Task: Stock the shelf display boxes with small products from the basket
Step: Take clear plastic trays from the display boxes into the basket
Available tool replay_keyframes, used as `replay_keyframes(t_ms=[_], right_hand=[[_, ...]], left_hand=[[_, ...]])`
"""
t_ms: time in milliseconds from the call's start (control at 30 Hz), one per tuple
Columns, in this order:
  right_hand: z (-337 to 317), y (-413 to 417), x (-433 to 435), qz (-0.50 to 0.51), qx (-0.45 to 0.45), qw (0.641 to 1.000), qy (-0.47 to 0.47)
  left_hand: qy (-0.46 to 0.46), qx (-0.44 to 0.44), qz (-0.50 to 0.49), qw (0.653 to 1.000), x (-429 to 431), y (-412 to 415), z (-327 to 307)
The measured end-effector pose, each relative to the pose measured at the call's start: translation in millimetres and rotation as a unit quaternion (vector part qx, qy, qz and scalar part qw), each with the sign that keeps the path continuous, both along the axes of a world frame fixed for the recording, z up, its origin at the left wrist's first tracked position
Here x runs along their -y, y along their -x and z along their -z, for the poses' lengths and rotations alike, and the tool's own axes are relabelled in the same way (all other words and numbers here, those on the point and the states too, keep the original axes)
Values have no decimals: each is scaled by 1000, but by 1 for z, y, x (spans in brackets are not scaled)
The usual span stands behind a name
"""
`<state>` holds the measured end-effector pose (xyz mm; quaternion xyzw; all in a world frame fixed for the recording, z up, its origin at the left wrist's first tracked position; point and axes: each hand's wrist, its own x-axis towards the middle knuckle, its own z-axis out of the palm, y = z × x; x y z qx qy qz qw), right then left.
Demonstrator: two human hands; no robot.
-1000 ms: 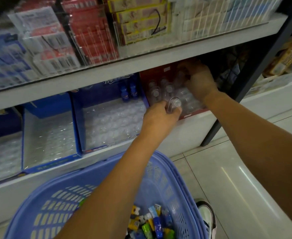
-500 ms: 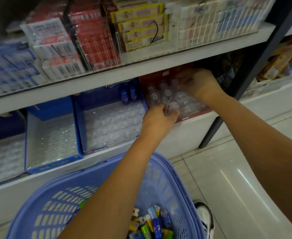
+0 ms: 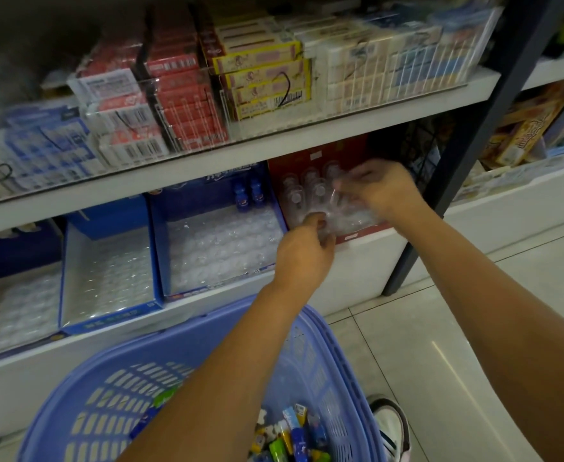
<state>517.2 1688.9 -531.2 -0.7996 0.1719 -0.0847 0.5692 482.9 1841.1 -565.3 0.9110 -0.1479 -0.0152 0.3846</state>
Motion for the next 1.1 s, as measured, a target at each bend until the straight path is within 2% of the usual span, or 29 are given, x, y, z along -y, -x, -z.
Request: replay_keyframes(t_ms=[67, 167, 267, 467, 600, 767, 933, 1100], right_hand=[[3, -7, 12, 57, 41, 994, 89], [11, -13, 14, 38, 88, 983, 158], [20, -20, 8, 3, 79, 982, 173], [28, -23, 6, -12, 55, 953, 297], [22, -25, 9, -35, 34, 942, 331], [16, -25, 4, -67, 39, 895, 440], [19, -29, 2, -61, -1, 905, 422], [24, -30, 0, -37, 5, 918, 395]], left_hand=[[-108, 33, 83, 990, 0, 7, 6], [-189, 54, 131, 972, 1, 13, 13], [-206, 61, 125, 969, 4, 14, 15], [-186, 44, 114, 975, 9, 18, 12], [-192, 35, 102, 975, 14, 19, 10], [-209, 33, 105, 972, 15, 20, 9], [-212, 39, 102, 971, 15, 19, 11], [-217, 39, 105, 970, 15, 18, 12]])
